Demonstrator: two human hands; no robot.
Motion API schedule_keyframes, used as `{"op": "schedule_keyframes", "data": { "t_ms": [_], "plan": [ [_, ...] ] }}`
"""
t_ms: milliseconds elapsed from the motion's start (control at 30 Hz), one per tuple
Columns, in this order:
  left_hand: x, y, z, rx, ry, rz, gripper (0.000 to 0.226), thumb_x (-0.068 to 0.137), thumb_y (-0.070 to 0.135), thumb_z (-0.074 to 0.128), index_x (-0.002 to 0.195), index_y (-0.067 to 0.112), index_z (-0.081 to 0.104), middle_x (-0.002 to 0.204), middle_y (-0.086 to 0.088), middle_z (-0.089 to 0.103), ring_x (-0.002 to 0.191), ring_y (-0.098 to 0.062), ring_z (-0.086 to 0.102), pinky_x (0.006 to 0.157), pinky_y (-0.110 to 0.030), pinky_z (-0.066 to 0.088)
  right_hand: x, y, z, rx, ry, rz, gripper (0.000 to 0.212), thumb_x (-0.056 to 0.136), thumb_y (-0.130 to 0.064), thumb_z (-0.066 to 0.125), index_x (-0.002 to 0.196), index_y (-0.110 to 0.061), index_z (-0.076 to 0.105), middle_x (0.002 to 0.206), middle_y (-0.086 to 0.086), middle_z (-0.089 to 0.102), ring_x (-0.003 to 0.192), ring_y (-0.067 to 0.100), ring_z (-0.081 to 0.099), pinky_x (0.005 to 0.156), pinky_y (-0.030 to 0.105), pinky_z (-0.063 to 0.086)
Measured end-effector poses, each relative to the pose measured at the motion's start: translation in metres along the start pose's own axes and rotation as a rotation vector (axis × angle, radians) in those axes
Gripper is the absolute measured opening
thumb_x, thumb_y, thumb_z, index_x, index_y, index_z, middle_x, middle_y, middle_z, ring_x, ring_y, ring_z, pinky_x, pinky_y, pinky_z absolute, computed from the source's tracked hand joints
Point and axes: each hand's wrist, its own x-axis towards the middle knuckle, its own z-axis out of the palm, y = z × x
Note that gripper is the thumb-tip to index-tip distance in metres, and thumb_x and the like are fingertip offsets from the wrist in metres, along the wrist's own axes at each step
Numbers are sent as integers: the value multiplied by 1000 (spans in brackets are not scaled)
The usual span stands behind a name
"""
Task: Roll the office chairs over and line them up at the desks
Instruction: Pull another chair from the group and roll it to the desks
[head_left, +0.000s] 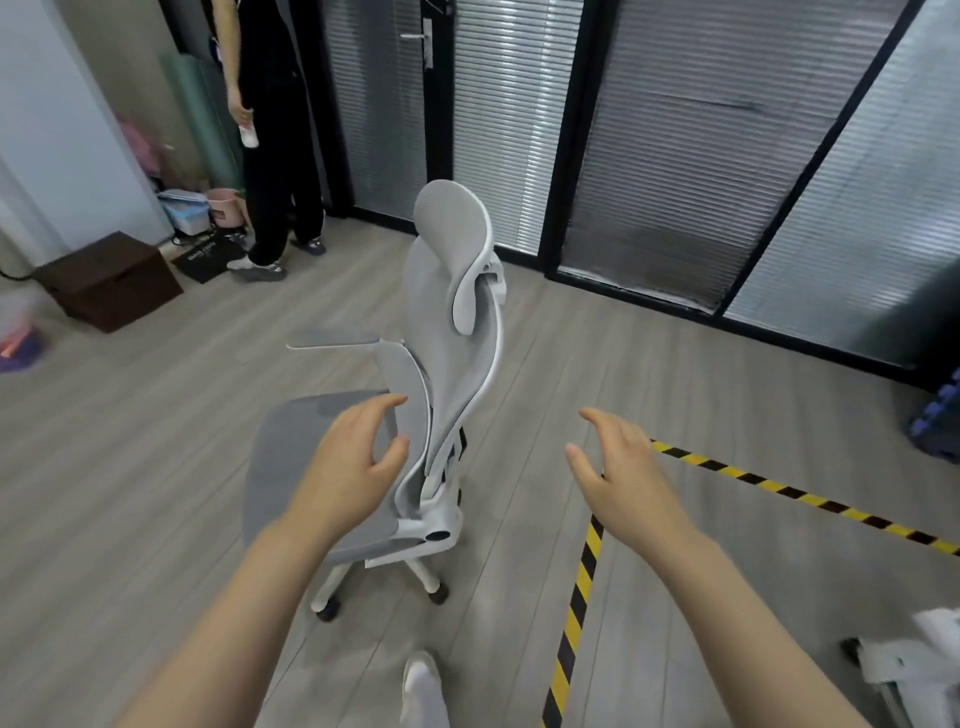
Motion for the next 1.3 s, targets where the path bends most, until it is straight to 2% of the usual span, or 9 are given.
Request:
{"op": "schedule_keyframes", "data": {
  "t_ms": [133, 333, 500, 667, 833, 967, 1133, 1233, 1300],
  "plan": [
    [72, 0, 10, -86, -13, 26, 51, 97, 32, 56, 145, 25, 41, 143, 14, 44, 137, -8, 34, 105, -19, 24, 74, 0, 2, -1, 0, -25, 50, 101, -40, 43, 147, -21, 35, 148, -3, 41, 139, 14, 31, 112, 32, 28],
    [174, -1, 18, -227, -71, 19, 74, 92, 44, 62, 153, 29, 24, 156, 13, 29, 142, -1, 25, 112, -22, 23, 186, -18, -1, 45, -9, -60, 50, 102, -42, 39, 149, -23, 32, 152, -5, 37, 142, 12, 26, 113, 28, 23],
    [225, -1, 28, -271, -122, 28, 79, 88, 43, 67, 152, 33, 22, 155, 19, 27, 139, 5, 25, 114, -22, 24, 264, -40, -1, 136, -37, -112, 50, 102, -39, 40, 148, -22, 33, 152, -3, 38, 143, 13, 26, 110, 25, 21],
    [256, -1, 39, -265, -155, 27, 83, 87, 42, 70, 153, 34, 20, 158, 17, 24, 141, 4, 23, 115, -20, 24, 342, -66, 3, 228, -77, -201, 45, 102, -35, 43, 145, -22, 38, 145, 0, 46, 138, 17, 32, 104, 25, 24],
    [274, -2, 55, -289, -115, -29, 79, 88, 33, 70, 152, 33, 23, 154, 20, 30, 133, 7, 32, 114, -19, 28, 426, -83, 10, 229, -159, -335, 50, 99, -39, 46, 146, -22, 37, 144, 2, 47, 132, 18, 42, 109, 36, 35],
    [279, 0, 67, -371, -60, -108, 73, 86, 23, 66, 148, 37, 30, 145, 25, 39, 129, 2, 44, 105, -18, 38, 482, -91, 17, 302, -310, -351, 51, 100, -38, 49, 147, -24, 35, 147, -2, 45, 129, 12, 45, 100, 26, 33],
    [270, 13, 71, -412, 53, -203, 71, 81, 21, 66, 141, 48, 39, 131, 28, 53, 118, 0, 55, 93, -8, 38, 524, -100, 29, 315, -448, -343, 58, 100, -35, 50, 153, -21, 29, 157, -3, 33, 142, 16, 33, 105, 23, 26],
    [263, 18, 70, -402, 113, -262, 67, 76, 23, 61, 137, 46, 46, 124, 23, 62, 109, -2, 61, 88, -11, 42, 527, -109, 39, 357, -513, -362, 62, 99, -28, 51, 155, -21, 24, 160, -1, 26, 145, 17, 28, 113, 29, 25],
    [254, 14, 65, -374, 178, -304, 68, 75, 15, 61, 136, 43, 53, 118, 19, 67, 103, -4, 65, 84, -18, 47, 523, -120, 45, 367, -516, -404, 65, 99, -24, 51, 155, -17, 21, 161, 1, 23, 146, 18, 24, 116, 31, 22]
  ]
}}
